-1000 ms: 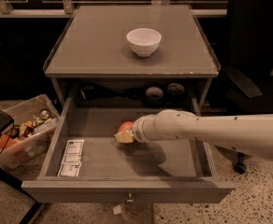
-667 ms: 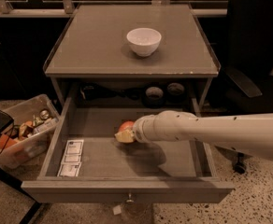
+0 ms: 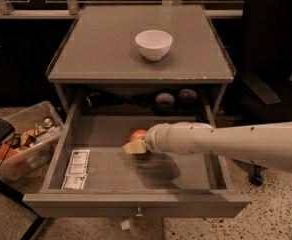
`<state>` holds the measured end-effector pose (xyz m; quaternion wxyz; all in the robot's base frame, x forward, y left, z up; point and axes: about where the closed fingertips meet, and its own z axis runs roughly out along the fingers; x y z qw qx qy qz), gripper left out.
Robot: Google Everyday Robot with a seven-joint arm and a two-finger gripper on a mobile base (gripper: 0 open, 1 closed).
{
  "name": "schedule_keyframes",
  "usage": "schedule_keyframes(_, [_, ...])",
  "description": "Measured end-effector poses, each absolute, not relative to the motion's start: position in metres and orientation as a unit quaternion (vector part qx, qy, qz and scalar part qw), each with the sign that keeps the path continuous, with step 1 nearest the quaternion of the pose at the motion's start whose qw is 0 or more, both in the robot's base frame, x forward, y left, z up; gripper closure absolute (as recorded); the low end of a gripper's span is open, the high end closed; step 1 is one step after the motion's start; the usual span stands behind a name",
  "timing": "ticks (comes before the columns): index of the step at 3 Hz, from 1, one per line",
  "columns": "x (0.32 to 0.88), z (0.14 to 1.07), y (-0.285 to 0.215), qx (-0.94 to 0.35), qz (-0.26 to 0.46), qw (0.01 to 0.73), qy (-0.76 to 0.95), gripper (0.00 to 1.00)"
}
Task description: Place apple into top drawer
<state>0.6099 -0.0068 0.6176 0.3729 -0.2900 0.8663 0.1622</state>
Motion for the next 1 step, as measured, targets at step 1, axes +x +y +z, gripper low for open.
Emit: schedule_keyframes(1, [0.6099,0.6176,-0.0068,-0.290,0.162,0.373,0.866,0.00])
